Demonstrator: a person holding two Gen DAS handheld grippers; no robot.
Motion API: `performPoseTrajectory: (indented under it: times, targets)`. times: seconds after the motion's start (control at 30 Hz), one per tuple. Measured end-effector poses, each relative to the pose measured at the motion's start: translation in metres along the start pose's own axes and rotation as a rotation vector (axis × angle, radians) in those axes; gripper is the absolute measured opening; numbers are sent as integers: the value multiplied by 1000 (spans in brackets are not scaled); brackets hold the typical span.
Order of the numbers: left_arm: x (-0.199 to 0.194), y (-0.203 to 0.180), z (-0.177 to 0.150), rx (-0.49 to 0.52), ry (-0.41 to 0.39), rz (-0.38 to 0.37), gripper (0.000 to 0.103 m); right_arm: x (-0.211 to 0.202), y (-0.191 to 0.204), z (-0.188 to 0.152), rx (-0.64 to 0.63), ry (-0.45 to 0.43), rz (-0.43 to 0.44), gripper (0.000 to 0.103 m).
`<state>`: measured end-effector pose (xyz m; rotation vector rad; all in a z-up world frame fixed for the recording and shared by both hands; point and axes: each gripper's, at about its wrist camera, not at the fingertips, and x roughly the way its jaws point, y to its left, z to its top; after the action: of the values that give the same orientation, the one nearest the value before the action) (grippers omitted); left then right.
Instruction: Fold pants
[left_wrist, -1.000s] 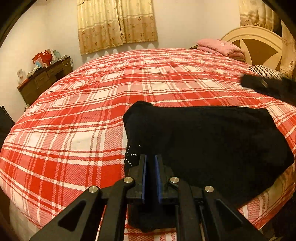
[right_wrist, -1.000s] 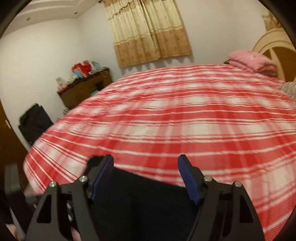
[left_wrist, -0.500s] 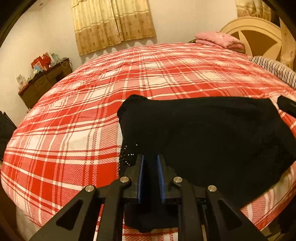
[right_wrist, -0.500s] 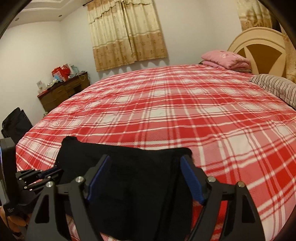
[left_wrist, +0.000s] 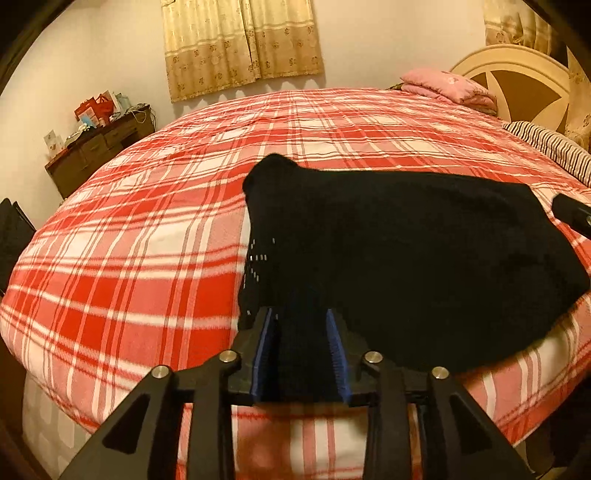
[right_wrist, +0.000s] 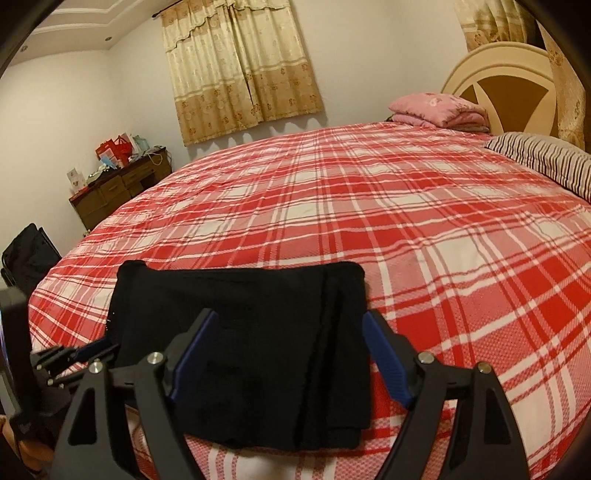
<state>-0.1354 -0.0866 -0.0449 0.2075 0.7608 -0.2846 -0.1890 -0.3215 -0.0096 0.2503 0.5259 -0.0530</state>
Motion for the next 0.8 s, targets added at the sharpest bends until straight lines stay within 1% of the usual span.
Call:
performPoseTrajectory:
  times: [0.07, 0.1, 0.17, 0.2, 0.23, 0.27, 0.33, 0.37, 0.4, 0.43, 0.5, 0.6, 0.7, 0.73, 0.8]
  targets:
    - [-4, 3, -6, -14, -11, -19, 46, -1, -2, 0, 5, -4, -4, 83]
    - [-4, 5, -8, -48, -28, -6, 50, -2, -2, 0, 5, -4, -7, 83]
    - [1, 12, -10, -83, -3, 33, 81, -3, -6, 0, 11, -9, -15, 83]
    - [5, 18, -11, -110, 19, 45, 85, -4, -9, -1, 18, -12, -17, 83]
    - [6, 27, -13, -152, 31, 17, 88, -5, -12, -1, 27, -14, -19, 85]
    - [7, 32, -13, -186, 38, -19, 88, -5, -14, -2, 35, -13, -20, 87]
    - [11, 47, -16, -262, 61, -99, 88, -7, -19, -4, 48, -12, -22, 87]
    - [12, 49, -16, -275, 60, -110, 88, -8, -22, -5, 55, -13, -24, 87]
    - [10, 50, -15, -276, 52, -109, 88, -9, -22, -6, 56, -11, -26, 87]
    - [7, 50, -13, -262, 40, -85, 88, -9, -23, -7, 57, -6, -31, 87]
    - [3, 48, -8, -217, 20, -42, 88, -8, -24, -8, 55, 1, -33, 87]
    - [-4, 47, 6, -143, -11, -10, 88, -6, -27, -12, 54, 16, -38, 87]
    - [-11, 47, 23, -84, -67, -17, 88, -1, -31, -17, 68, 34, -40, 87]
    - [-11, 47, 29, -76, -82, -25, 88, 2, -33, -18, 76, 44, -39, 87]
    - [-5, 48, 39, -79, -87, -53, 88, 6, -34, -22, 88, 62, -32, 88]
